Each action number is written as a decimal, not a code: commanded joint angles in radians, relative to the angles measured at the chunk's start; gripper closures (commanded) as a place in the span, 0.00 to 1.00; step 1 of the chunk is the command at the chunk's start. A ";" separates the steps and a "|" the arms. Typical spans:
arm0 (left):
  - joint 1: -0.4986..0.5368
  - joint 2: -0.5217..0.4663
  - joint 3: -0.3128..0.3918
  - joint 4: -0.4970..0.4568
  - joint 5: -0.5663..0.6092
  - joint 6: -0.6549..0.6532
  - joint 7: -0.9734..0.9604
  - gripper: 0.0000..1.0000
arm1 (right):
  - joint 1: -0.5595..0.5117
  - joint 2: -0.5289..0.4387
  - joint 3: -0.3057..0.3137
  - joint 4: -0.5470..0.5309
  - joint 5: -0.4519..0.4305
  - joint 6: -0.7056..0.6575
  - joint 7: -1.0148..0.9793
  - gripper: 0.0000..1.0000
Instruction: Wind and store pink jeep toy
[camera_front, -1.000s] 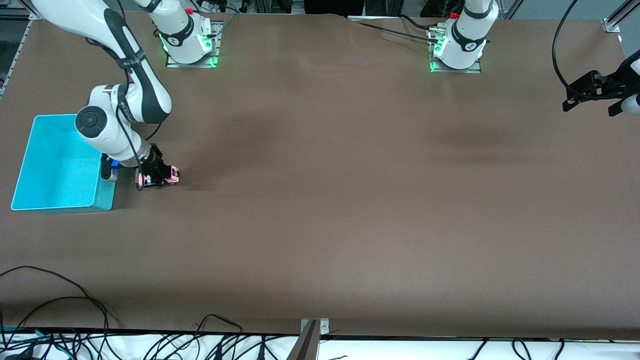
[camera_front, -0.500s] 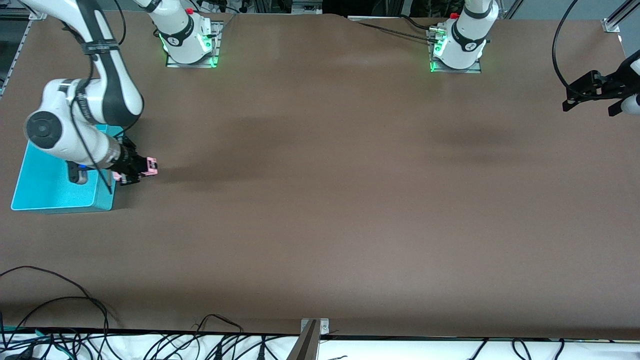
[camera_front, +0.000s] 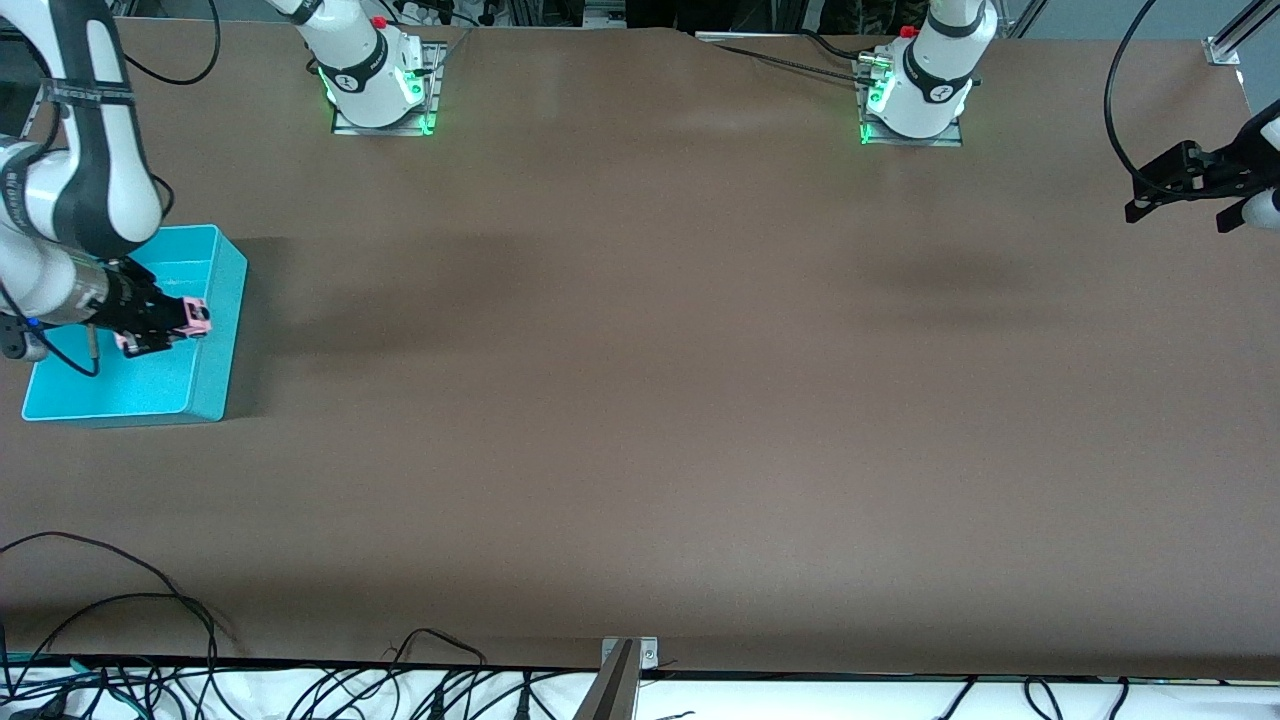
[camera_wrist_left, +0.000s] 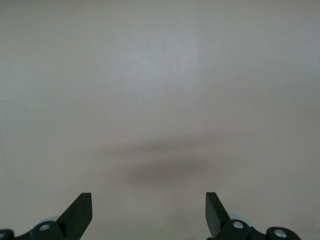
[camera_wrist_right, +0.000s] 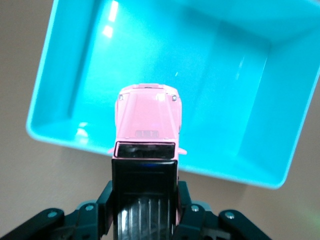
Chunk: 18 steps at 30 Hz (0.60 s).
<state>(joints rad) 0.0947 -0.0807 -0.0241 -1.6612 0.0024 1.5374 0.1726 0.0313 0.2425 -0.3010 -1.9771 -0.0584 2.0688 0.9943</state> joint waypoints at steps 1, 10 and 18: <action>0.002 0.013 0.001 0.028 -0.009 -0.020 -0.007 0.00 | 0.001 0.004 -0.062 0.012 -0.005 -0.016 -0.129 0.76; 0.002 0.013 0.001 0.028 -0.009 -0.020 -0.007 0.00 | -0.060 0.066 -0.102 0.006 0.003 0.000 -0.166 0.76; 0.002 0.013 0.001 0.028 -0.009 -0.022 -0.007 0.00 | -0.080 0.170 -0.102 0.003 0.061 0.105 -0.166 0.76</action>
<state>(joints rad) 0.0947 -0.0807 -0.0241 -1.6613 0.0024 1.5369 0.1723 -0.0399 0.3480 -0.4026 -1.9828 -0.0354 2.1099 0.8436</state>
